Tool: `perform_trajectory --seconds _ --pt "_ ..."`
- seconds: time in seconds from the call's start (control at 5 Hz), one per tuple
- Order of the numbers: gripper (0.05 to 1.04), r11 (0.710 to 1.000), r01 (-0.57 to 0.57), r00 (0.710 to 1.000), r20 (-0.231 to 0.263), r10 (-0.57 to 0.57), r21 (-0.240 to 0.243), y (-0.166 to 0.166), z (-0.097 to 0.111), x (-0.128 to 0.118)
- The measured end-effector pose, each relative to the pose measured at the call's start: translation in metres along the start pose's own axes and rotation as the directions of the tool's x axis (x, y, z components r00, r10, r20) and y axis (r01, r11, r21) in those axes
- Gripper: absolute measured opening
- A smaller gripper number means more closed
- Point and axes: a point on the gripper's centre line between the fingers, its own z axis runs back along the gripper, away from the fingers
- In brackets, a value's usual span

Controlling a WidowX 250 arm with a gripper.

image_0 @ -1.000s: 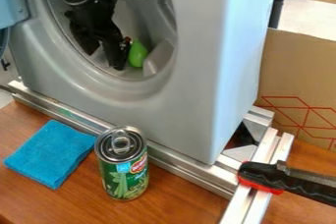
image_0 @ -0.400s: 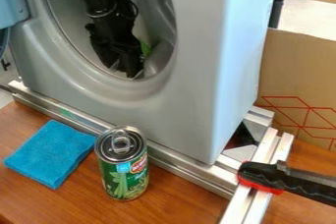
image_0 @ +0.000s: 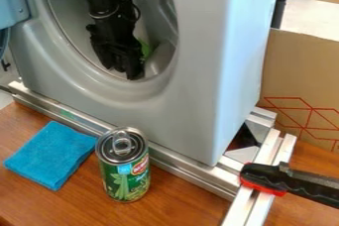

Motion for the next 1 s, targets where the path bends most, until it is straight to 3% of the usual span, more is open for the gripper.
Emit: perform_trajectory --seconds 0.4,0.6,0.8,1.0 --pt "0.48 1.0 -0.004 1.0 0.003 0.004 0.004 0.002 -0.001 0.0" --pt "0.368 1.0 -0.021 1.0 0.002 0.021 0.008 0.009 0.002 -0.009" --pt "0.368 0.999 -0.039 0.999 0.008 0.039 0.003 0.011 0.009 -0.017" --pt "0.368 0.999 -0.041 0.999 -0.016 0.04 -0.018 0.001 0.022 -0.032"
